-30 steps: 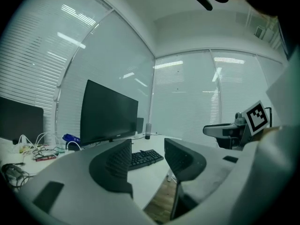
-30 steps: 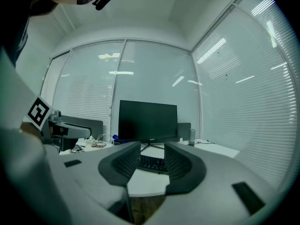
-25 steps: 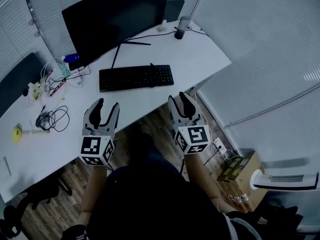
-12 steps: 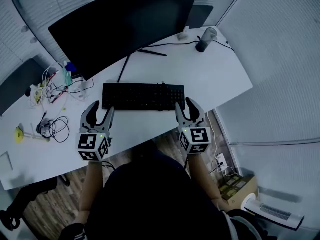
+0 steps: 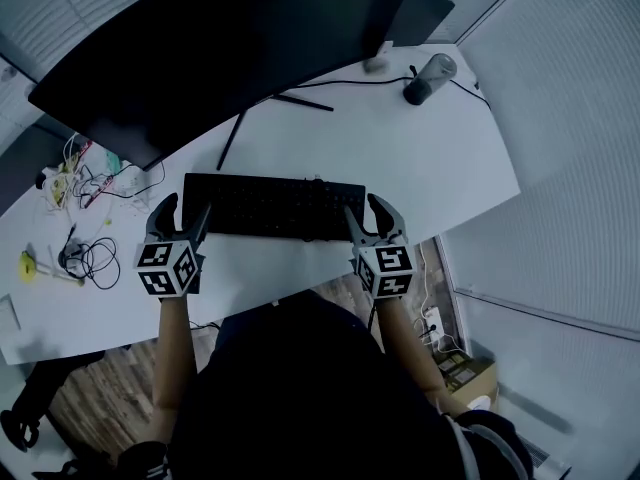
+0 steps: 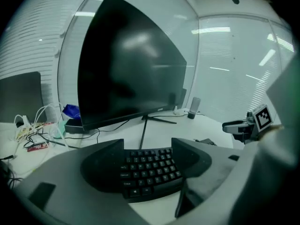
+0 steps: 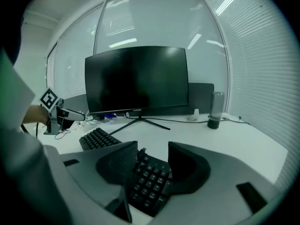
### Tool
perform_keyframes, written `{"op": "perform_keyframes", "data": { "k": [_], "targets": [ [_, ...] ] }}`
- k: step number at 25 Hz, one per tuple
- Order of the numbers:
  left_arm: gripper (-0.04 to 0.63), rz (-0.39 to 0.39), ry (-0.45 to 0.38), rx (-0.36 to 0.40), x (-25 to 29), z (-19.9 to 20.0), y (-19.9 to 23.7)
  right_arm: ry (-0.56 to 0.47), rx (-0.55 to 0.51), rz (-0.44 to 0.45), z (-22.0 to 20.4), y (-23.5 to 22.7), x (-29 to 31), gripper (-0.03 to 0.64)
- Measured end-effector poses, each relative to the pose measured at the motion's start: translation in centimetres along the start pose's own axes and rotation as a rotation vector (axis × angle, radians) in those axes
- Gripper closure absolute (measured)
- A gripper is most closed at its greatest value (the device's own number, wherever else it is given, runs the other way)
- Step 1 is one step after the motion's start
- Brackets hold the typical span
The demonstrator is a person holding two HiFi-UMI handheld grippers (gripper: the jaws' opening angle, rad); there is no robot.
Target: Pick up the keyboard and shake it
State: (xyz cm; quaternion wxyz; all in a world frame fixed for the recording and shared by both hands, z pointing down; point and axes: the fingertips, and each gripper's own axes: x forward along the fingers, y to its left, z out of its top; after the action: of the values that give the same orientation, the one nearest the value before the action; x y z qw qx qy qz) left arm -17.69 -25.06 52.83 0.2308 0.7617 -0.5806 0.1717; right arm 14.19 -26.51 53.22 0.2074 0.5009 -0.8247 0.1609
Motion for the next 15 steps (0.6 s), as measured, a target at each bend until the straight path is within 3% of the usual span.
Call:
{"op": "perform_keyframes", "data": {
  "k": [10,15],
  "targets": [
    [0.227,-0.021,0.358,-0.088,5.6,-7.6,3.9,0.272,0.191,-0.001,-6.1,-2.7,3.5,0.345],
    [0.212,-0.043,0.427,-0.107,6.6,-9.2,4.6,0.364,0.289,0.014,-8.4,-2.5,4.2,0.334]
  ]
}}
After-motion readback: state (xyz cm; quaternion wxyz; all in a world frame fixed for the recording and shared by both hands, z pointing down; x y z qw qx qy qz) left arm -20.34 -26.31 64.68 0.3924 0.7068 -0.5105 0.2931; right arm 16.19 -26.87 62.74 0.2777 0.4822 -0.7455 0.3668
